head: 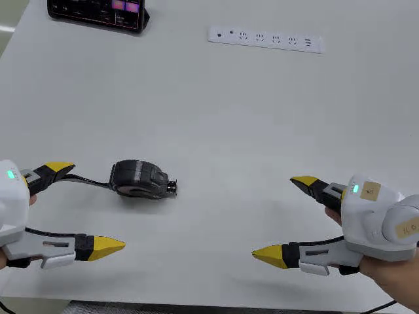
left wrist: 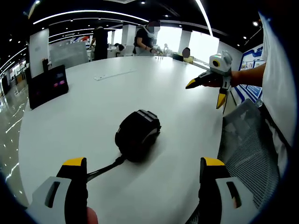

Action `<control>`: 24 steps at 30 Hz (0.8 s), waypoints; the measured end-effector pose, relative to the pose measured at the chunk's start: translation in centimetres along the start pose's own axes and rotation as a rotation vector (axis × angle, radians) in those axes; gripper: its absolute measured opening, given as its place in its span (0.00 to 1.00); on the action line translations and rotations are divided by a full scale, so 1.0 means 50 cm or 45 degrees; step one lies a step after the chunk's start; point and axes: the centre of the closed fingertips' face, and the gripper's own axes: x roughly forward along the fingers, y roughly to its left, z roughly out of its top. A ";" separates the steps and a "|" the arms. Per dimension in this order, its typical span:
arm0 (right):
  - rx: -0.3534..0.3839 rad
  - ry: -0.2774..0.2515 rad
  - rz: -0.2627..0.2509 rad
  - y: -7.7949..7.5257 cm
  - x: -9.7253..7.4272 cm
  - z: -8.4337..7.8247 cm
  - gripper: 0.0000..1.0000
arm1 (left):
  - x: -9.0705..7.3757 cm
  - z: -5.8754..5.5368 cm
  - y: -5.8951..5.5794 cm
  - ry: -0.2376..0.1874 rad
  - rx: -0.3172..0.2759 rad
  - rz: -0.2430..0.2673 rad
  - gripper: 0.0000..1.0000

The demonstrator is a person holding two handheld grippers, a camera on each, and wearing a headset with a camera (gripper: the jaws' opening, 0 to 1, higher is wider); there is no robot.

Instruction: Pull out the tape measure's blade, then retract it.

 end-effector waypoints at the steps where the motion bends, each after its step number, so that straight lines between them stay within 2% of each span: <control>1: 0.000 0.001 0.000 0.000 0.000 -0.001 0.90 | 0.000 0.001 -0.001 -0.002 0.001 -0.001 0.99; 10: -0.003 0.004 0.000 0.001 0.001 -0.002 0.90 | 0.004 -0.002 -0.001 0.021 -0.004 -0.014 0.99; 24: -0.013 0.008 -0.003 0.000 0.001 -0.004 0.89 | 0.004 0.000 0.001 0.021 -0.001 -0.012 0.99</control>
